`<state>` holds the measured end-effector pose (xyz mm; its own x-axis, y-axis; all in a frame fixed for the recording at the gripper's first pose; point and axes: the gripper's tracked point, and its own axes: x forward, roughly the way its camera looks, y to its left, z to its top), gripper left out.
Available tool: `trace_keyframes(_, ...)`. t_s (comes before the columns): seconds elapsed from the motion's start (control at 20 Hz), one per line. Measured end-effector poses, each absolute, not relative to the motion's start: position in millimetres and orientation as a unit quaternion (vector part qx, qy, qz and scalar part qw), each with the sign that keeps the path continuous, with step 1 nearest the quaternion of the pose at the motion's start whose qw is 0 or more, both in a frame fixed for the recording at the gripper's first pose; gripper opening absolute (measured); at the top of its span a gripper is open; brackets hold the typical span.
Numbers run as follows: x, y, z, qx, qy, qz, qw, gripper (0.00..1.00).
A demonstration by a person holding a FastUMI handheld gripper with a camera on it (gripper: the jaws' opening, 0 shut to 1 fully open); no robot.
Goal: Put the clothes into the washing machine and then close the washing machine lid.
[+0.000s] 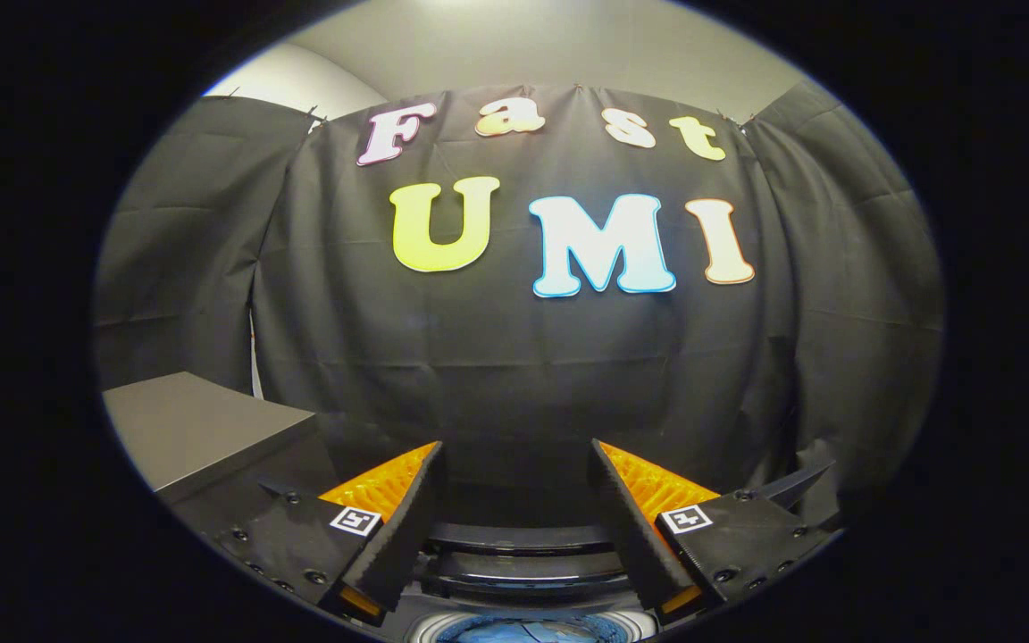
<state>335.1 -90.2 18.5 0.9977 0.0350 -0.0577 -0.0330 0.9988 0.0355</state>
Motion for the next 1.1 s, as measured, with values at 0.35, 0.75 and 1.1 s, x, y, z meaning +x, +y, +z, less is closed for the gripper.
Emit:
trace_keyframes(0.35,297.7,-87.4,7.9,0.017,0.022,0.016,0.999,0.98)
trace_keyframes(0.75,249.0,-79.8,-16.2,0.019,0.039,0.02,0.999,0.98)
trace_keyframes(1.1,187.4,-76.3,-31.5,0.022,0.046,0.018,0.999,0.98)
